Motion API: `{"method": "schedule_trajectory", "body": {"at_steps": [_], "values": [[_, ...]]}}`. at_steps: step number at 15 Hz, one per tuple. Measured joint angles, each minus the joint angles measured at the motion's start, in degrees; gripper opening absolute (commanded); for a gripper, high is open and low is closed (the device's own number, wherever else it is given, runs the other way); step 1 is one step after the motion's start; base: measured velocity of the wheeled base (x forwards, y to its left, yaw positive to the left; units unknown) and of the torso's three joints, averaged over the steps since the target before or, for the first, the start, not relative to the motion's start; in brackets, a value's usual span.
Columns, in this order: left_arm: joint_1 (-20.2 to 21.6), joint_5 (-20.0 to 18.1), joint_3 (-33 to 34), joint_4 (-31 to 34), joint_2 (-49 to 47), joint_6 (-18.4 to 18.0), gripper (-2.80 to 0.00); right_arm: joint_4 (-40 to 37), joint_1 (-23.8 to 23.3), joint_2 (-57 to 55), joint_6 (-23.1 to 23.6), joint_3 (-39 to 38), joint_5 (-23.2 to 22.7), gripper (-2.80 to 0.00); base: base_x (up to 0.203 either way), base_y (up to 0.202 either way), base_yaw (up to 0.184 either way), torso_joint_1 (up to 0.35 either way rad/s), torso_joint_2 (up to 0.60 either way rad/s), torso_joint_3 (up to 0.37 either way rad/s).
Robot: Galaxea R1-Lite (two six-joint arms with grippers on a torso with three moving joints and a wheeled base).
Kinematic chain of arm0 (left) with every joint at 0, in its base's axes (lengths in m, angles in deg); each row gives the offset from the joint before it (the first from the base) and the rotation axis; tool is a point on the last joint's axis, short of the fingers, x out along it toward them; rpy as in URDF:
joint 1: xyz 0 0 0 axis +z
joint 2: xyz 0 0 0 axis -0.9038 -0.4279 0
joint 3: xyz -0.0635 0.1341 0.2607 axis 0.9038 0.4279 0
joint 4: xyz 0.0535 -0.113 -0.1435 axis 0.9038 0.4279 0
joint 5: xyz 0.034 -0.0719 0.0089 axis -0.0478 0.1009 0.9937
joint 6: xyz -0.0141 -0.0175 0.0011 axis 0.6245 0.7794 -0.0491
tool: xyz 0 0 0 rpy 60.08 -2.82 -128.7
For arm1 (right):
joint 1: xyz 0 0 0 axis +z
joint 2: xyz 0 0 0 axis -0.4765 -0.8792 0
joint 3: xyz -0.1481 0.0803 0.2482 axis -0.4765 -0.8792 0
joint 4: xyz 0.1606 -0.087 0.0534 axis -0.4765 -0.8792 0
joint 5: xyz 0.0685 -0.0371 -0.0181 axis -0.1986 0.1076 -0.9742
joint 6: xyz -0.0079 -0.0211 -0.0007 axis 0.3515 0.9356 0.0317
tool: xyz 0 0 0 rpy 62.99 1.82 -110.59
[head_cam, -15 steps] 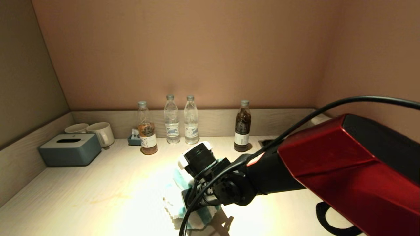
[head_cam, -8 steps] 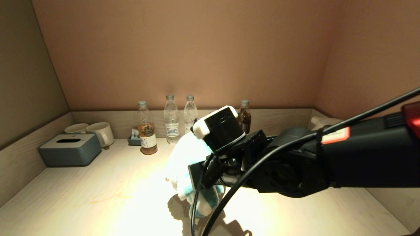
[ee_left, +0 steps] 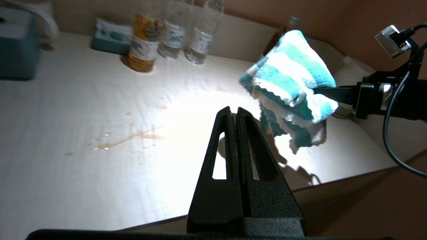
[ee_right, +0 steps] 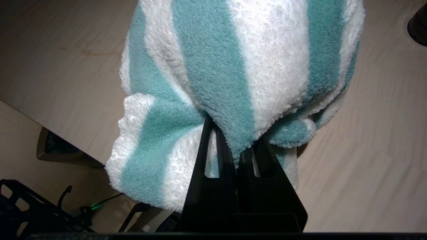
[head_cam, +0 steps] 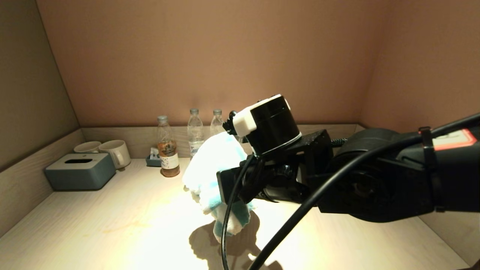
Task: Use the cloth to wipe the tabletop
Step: Hand it to the other hand
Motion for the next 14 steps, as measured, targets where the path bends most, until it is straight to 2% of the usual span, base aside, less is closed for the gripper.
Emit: {"method": "schedule_trajectory", "body": {"at_steps": [4,6,9,11,12,14], "values": [[-0.05,-13.34,-9.13,-6.39,-22.76,4.49,-2.8,0.57,0.0,-0.09,-0.63,1.59,-0.6,-2.8,0.0,0.0,0.0,0.0,0.0,0.0],[-0.05,-21.35,-15.38,-9.16,-32.61,8.34,-2.8,0.57,-0.16,-0.51,-0.63,3.95,-1.72,-2.8,0.0,0.0,0.0,0.0,0.0,0.0],[-0.15,-34.24,-23.12,-10.65,-43.19,14.18,-2.8,0.12,0.23,-1.55,-0.38,7.95,-2.69,-2.8,0.0,0.0,0.0,0.0,0.0,0.0],[-0.2,-41.01,-25.31,-10.79,-47.71,15.09,-2.8,0.04,0.89,-2.4,-0.27,8.85,-2.76,-2.8,0.0,0.0,0.0,0.0,0.0,0.0],[-0.22,-43.62,-25.93,-10.81,-49.45,15.09,-2.8,0.14,1.14,-2.81,-0.22,9.02,-2.74,-2.8,0.0,0.0,0.0,0.0,0.0,0.0],[-0.2,-45.61,-26.84,-10.84,-52.91,15.03,-2.8,0.13,1.72,-3.41,-0.28,9.12,-2.76,-2.8,0.0,0.0,0.0,0.0,0.0,0.0]]}}
